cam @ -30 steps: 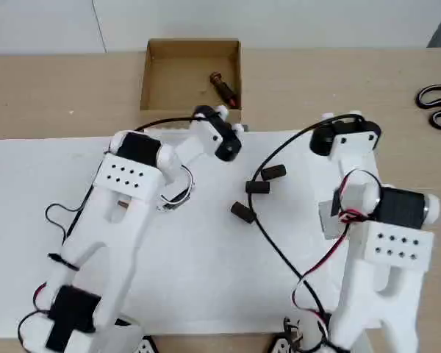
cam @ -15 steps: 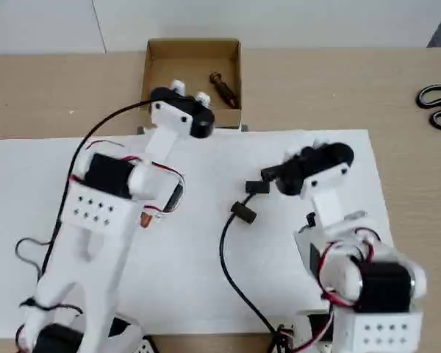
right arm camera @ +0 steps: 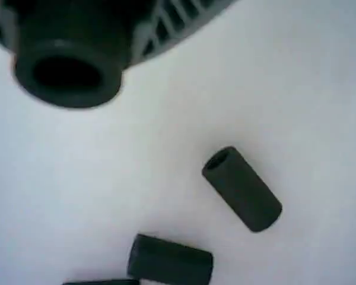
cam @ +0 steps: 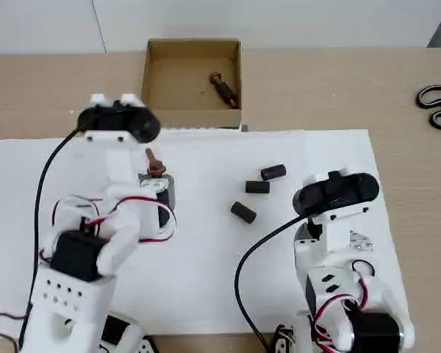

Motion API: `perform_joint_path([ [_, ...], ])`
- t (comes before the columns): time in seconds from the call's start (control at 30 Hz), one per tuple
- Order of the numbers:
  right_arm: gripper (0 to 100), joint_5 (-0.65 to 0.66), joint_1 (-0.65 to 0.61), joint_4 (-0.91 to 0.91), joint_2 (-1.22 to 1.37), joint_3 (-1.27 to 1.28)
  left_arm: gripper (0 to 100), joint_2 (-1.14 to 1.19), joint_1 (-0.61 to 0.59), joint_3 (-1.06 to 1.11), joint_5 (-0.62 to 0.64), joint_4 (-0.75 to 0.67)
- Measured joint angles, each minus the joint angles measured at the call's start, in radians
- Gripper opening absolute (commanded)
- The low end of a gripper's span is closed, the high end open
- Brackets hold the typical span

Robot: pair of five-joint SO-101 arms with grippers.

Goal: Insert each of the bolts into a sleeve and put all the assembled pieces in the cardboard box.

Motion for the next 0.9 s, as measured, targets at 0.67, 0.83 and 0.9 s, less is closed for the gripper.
perform_joint_path([
  [0.67, 0.3, -0.003, -0.377, -0.258, -0.316, 0.473, 0, -0.483, 0.003, 0.548, 0.129, -0.425],
  [0.83, 0.3, -0.003, -0.405, -0.324, -0.318, 0.535, 0, -0.568, 0.006, 0.638, 0.184, -0.431],
  [0.9, 0.3, 0.011, -0.413, -0.367, -0.318, 0.557, 0, -0.597, 0.006, 0.664, 0.215, -0.448],
])
